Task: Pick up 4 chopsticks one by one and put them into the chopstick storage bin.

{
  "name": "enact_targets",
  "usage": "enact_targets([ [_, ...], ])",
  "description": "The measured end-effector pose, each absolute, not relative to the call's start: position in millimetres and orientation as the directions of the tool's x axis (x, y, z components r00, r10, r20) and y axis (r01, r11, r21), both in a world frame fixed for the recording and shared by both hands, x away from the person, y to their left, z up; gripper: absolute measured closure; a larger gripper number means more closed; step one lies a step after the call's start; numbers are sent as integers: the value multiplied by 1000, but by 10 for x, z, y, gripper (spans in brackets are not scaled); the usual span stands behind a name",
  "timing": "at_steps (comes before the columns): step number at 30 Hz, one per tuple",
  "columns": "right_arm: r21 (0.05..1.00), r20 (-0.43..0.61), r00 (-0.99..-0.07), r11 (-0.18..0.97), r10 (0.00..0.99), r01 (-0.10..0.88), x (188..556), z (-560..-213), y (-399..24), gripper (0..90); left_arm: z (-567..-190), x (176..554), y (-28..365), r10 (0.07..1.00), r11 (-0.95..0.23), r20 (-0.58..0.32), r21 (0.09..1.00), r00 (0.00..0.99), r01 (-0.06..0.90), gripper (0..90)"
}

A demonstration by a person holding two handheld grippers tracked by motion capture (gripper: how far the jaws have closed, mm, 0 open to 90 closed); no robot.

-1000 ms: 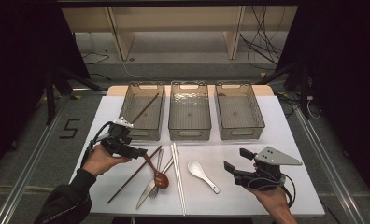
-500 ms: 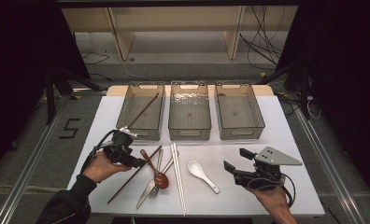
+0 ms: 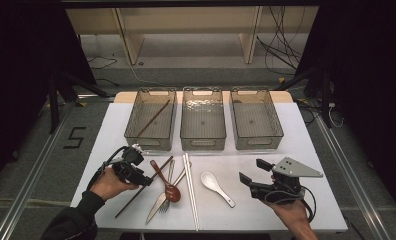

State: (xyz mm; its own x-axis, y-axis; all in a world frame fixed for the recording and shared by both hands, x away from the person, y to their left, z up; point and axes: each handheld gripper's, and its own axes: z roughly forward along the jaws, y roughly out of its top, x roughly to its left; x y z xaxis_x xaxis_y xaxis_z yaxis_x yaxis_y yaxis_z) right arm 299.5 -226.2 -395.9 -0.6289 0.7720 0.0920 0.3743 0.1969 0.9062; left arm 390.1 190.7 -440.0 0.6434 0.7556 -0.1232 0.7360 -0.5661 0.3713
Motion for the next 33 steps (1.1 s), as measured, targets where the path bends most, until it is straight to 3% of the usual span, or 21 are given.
enact_targets([
  [17,906,93,-628,197,773,376,2995,-3959,-2259,274,-4558,3895,1881,744,-596,-110,336,659,730,653],
  [33,904,94,-625,196,775,380,2999,-3962,-2259,274,-4647,3896,1855,740,-616,-95,300,666,728,758],
])
